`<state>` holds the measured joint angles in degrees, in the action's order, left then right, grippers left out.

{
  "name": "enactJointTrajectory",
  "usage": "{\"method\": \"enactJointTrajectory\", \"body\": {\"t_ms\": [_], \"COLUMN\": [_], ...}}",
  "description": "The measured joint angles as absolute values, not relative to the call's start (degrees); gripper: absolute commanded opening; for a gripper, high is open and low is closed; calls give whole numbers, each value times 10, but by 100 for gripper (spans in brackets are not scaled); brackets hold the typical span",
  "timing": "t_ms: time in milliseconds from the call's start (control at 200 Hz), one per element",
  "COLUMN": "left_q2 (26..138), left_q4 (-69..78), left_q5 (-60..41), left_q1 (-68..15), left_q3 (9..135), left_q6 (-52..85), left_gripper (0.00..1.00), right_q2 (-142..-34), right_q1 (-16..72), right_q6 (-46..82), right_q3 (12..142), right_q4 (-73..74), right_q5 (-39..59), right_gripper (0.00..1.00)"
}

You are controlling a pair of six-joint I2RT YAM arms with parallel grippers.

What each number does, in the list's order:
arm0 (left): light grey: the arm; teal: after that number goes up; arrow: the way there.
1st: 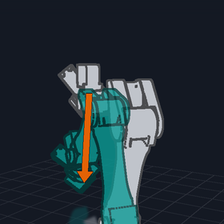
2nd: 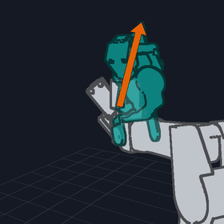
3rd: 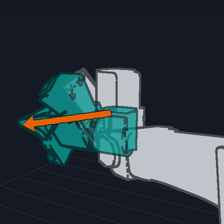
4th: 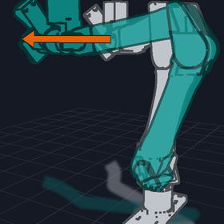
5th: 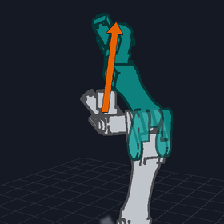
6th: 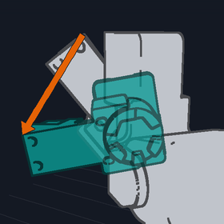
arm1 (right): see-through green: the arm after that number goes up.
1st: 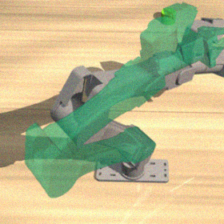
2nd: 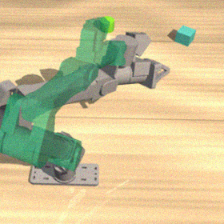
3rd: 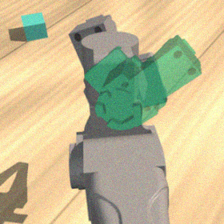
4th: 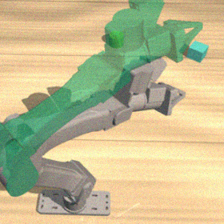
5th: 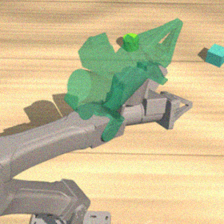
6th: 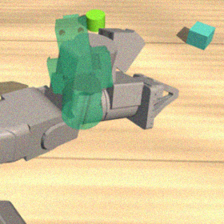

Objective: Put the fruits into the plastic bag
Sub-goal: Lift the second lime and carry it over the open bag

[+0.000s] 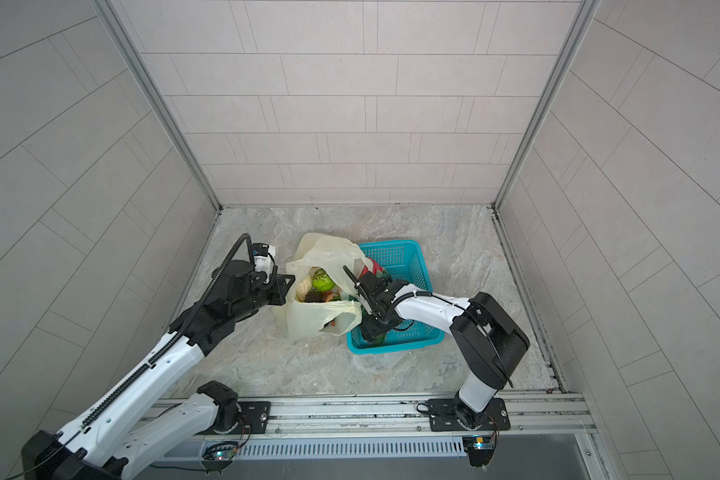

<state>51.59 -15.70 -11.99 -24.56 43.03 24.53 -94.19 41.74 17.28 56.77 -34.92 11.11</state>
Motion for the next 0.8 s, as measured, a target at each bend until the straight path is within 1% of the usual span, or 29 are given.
{"method": "enactJointTrajectory", "body": {"t_ms": [105, 200, 390, 626, 796], "left_q2": [514, 513, 513, 513, 513], "left_q4": [-157, -157, -157, -157, -157], "left_q5": [-119, -119, -119, -119, -119], "left_q1": [-246, -246, -246, -246, -246], "left_q3": [430, 430, 430, 430, 430], "left_q6": [245, 245, 245, 245, 245], "left_gripper": [0, 0, 0, 0, 0], "right_q2": [-940, -928, -863, -774, -700], "right_q1": [417, 417, 415, 411, 411], "right_q6": [171, 173, 178, 192, 182], "right_q3": [568, 566, 566, 574, 580], "right_q4": [-349, -349, -349, -349, -300], "right_q5": [100, 91, 56, -35, -74], "right_gripper": [48, 44, 44, 44, 46]}}
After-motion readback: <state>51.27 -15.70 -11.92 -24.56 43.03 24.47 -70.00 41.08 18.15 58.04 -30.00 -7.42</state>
